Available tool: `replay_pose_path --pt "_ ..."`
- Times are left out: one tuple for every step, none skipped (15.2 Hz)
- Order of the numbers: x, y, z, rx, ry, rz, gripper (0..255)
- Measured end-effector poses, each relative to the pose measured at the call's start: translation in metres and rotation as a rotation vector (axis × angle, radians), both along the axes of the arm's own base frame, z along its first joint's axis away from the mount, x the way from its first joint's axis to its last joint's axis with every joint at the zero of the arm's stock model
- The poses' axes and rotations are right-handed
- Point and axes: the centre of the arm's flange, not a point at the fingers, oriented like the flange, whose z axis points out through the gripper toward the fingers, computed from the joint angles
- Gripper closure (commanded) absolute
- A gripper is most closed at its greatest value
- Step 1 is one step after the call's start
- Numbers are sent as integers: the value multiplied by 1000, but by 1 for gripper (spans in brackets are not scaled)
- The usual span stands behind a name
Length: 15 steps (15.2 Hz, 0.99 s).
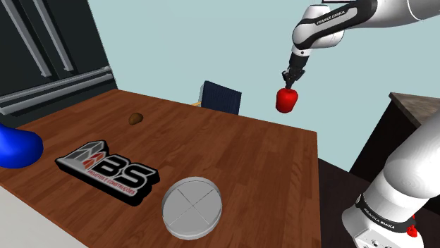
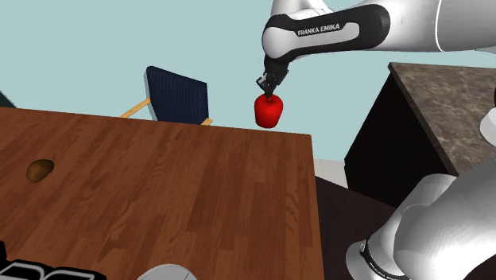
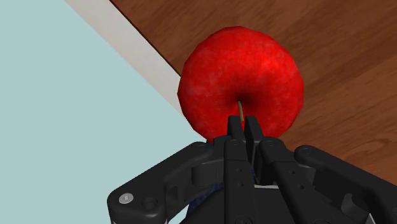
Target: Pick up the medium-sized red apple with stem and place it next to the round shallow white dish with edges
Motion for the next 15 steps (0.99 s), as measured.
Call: replay_pose_path --pt "-1 0 5 0 0 0 255" --pt "0 0 11 0 0 0 255" --pt "-2 -1 16 0 0 0 255" --pt "-1 -1 21 0 0 0 255" --pt "0 -1 26 0 0 0 255" --pt "1 -1 31 0 0 0 255" --pt "0 -1 36 0 0 0 255" --pt "0 6 39 0 0 0 255" --pt "0 14 41 0 0 0 255" --pt "2 25 41 0 0 1 255" --pt "0 40 41 0 1 1 255" --pt "-4 53 39 0 0 1 255" --pt "-4 65 42 0 0 1 255" --pt "-2 77 43 0 0 1 255" --pt "-4 91 42 0 0 1 255"
